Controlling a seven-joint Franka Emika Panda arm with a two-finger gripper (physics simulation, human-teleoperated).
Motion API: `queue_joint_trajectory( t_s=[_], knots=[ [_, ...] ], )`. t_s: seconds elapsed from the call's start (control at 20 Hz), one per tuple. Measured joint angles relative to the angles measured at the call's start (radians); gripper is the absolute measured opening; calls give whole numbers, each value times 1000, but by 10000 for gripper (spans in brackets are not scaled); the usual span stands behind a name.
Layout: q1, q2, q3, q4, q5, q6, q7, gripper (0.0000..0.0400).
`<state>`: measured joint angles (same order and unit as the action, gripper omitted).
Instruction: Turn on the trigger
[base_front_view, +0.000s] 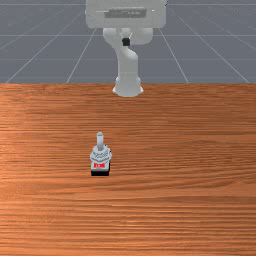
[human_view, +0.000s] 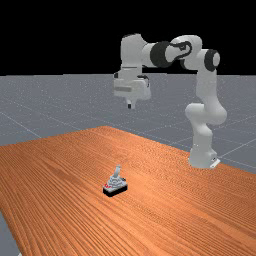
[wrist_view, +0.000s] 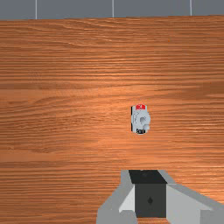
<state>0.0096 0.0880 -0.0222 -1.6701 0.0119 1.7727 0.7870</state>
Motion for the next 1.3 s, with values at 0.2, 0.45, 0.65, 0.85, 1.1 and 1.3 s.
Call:
queue_joint_trajectory(
  t_s=[0.2, 0.45, 0.65, 0.85, 1.1, 1.3],
  knots=[
    [-1, 40, -15, 10, 5, 31, 15, 0],
    [-15, 65, -6, -139, 24, 210, -236, 0],
    [-8, 97, -13, -204, 27, 301, -162, 0],
    [-11, 129, -8, -262, -8, 406, -279, 0],
    [-12, 202, -13, -284, 36, 465, -234, 0],
    [-43, 239, -19, -223, 33, 384, -324, 0]
  ],
)
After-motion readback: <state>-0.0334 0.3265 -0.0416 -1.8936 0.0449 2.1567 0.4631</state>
